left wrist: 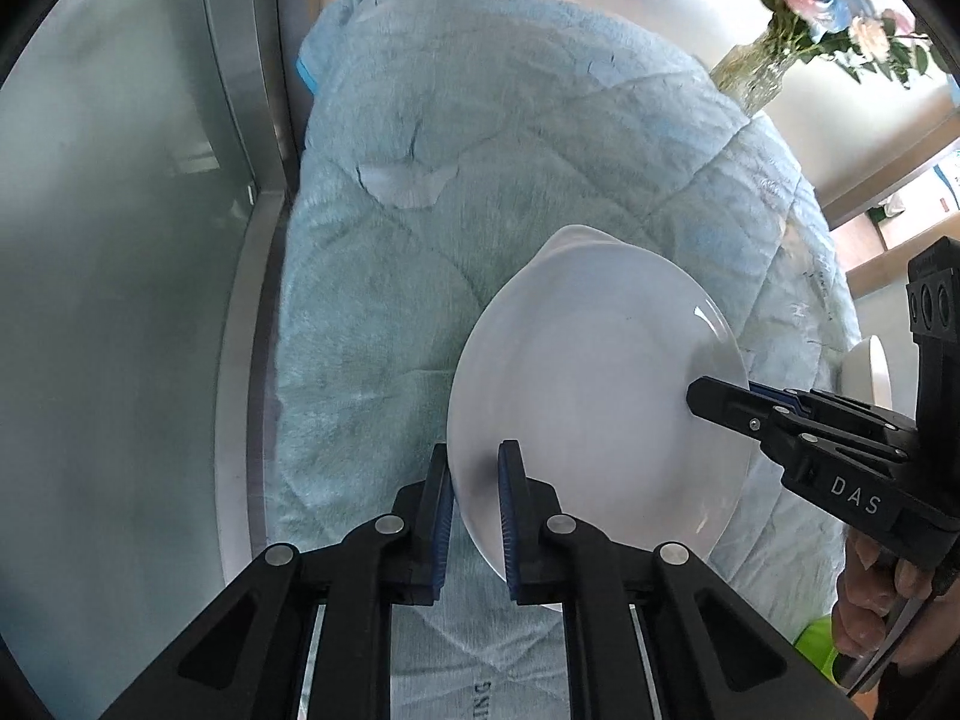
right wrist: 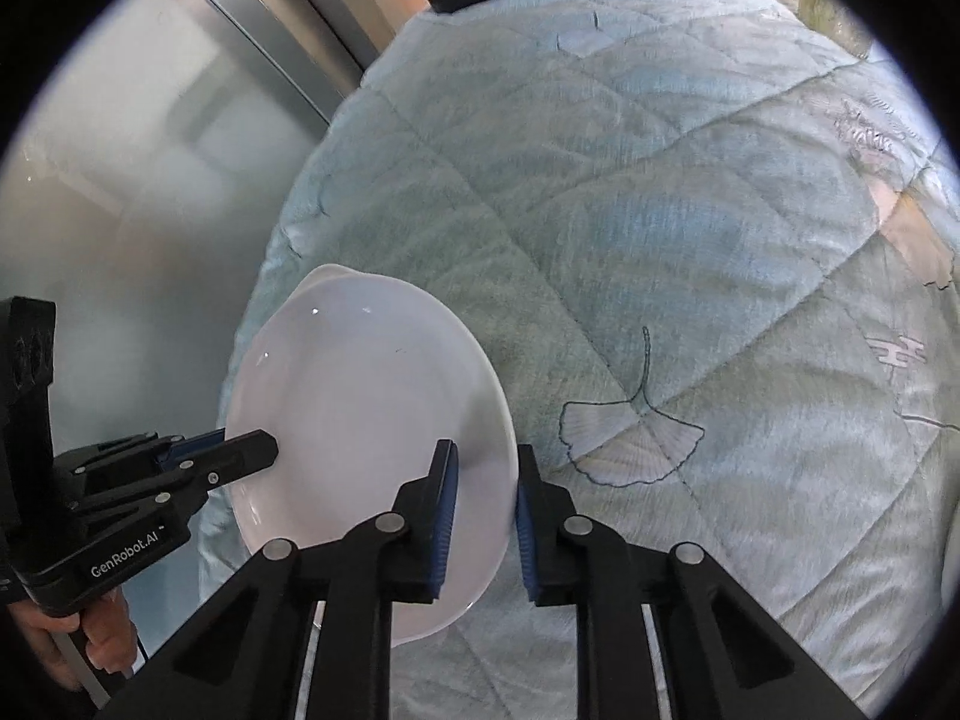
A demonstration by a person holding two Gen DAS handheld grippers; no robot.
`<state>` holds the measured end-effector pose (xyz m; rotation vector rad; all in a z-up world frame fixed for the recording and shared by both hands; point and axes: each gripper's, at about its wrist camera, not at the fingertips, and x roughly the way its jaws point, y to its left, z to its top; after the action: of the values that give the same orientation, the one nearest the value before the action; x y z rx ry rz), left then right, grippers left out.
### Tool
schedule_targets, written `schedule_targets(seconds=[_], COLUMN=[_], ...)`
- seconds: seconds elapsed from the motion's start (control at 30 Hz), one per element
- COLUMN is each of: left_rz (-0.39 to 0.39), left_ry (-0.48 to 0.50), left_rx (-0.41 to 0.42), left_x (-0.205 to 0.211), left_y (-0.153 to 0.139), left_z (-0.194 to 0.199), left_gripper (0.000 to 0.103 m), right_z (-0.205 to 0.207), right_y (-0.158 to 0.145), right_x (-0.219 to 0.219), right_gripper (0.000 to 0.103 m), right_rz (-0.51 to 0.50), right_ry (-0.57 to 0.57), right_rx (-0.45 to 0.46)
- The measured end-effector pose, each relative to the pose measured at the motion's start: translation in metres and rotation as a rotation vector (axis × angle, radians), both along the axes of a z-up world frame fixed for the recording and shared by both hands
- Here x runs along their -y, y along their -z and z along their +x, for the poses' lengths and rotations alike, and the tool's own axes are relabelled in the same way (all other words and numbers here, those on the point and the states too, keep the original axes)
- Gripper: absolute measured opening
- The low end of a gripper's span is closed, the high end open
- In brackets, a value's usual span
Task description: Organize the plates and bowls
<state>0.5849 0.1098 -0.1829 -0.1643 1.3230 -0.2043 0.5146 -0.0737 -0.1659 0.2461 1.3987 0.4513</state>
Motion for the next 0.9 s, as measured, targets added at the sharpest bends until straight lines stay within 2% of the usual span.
schedule_targets(seconds=[0.13, 0.27, 0.4, 0.47, 0.57, 0.77, 0.9], left_rz=[0.005, 0.028, 0.011, 0.004, 0.005, -0.018, 0.005], left_ry=[-0.009, 0.020, 0.029, 0.040, 0.060, 0.080, 0.093], left_rx=[0.076, 0.159, 0.241, 0.283, 0.364, 0.477, 0.541], left_x=[0.000, 0.011, 0.022, 0.029, 0.041, 0.058, 0.072], left_y=[-0.042, -0.101, -0.174, -0.210, -0.277, -0.382, -0.439], left_z=[-0.012, -0.033, -0.063, -0.080, -0.119, -0.197, -0.263], left_gripper=[0.010, 0.010, 0.009, 0.009, 0.008, 0.009, 0.009], right_z=[-0.009, -0.017, -0.034, -0.050, -0.071, -0.136, -0.184], right_y=[-0.037, -0.083, -0.146, -0.187, -0.238, -0.346, -0.388], right_x=[0.010, 0.024, 0.035, 0.046, 0.059, 0.092, 0.108], right_gripper=[0.014, 0.014, 0.013, 0.012, 0.012, 0.010, 0.010], right_rz=[0.032, 0.063, 0.068, 0.064, 0.061, 0.098, 0.115], right_ry=[0.049, 0.098, 0.141, 0.161, 0.186, 0.225, 0.241], right_rx=[0.052, 0.105, 0.182, 0.228, 0.289, 0.431, 0.491])
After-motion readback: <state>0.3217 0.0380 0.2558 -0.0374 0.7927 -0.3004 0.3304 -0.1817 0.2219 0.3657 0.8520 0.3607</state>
